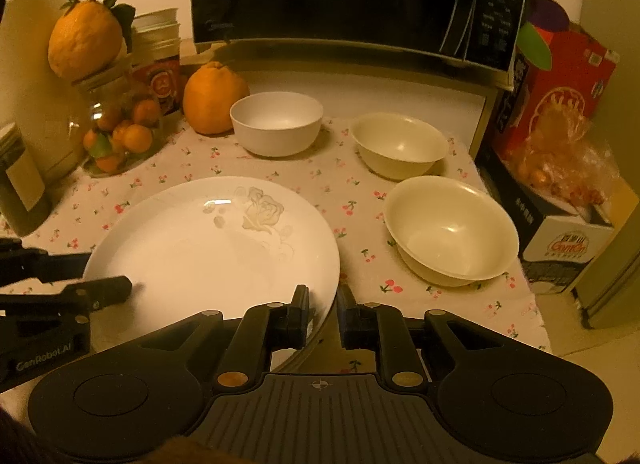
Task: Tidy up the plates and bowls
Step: 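Open both tools to release the white plate on the stack, then move both tools to the white bowl and close them on its rim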
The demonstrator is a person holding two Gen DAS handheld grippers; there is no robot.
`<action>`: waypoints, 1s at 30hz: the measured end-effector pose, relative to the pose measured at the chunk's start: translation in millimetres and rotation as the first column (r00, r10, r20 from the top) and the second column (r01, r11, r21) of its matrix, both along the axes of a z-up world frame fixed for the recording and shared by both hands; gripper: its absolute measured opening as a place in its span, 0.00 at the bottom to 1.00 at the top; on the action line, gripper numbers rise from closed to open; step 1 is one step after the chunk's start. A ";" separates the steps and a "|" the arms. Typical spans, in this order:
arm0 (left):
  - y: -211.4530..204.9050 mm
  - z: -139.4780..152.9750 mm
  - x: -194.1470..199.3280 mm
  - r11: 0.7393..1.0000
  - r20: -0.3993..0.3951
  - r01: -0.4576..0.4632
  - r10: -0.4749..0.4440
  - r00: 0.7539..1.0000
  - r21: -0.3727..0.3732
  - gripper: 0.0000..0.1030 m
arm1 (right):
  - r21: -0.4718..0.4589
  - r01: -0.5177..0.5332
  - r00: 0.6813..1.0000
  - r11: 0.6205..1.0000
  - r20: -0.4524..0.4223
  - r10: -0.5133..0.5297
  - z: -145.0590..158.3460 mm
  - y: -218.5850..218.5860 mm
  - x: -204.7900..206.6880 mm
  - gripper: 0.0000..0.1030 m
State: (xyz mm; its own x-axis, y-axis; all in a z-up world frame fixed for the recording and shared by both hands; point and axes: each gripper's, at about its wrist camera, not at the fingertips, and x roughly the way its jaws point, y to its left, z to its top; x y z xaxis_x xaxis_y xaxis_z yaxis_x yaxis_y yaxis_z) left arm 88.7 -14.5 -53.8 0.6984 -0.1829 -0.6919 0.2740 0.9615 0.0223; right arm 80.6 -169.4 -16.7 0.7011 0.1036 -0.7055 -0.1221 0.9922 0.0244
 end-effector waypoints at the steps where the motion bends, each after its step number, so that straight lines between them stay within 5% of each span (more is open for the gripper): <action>1: 0.8 0.3 0.3 1.000 -0.005 -0.001 0.001 1.000 -0.008 0.32 | 0.018 0.003 1.000 1.000 -0.007 -0.003 0.3 -1.9 0.9 0.19; 5: 4.4 0.5 2.8 0.999 -0.039 -0.004 0.002 0.999 -0.048 0.37 | 0.112 0.017 0.999 0.994 -0.048 -0.012 1.1 -9.9 3.4 0.30; 12: 10.1 6.3 6.6 0.993 -0.071 -0.018 0.010 0.997 -0.117 0.65 | 0.246 0.058 0.995 0.968 -0.090 -0.036 6.2 -20.8 6.4 0.62; 18: 13.7 8.5 15.0 0.979 -0.147 -0.023 -0.007 0.989 -0.203 0.83 | 0.379 0.092 0.993 0.921 -0.102 -0.058 16.6 -32.9 10.5 0.76; 26: 25.0 19.9 42.3 0.935 -0.216 -0.130 0.059 0.975 -0.331 0.91 | 0.463 0.114 0.992 0.879 -0.106 -0.073 32.3 -35.6 32.3 0.85; 30: 28.0 29.1 57.5 0.933 -0.207 -0.145 0.078 0.975 -0.331 0.93 | 0.493 0.120 0.991 0.862 -0.112 -0.074 37.2 -37.8 49.1 0.85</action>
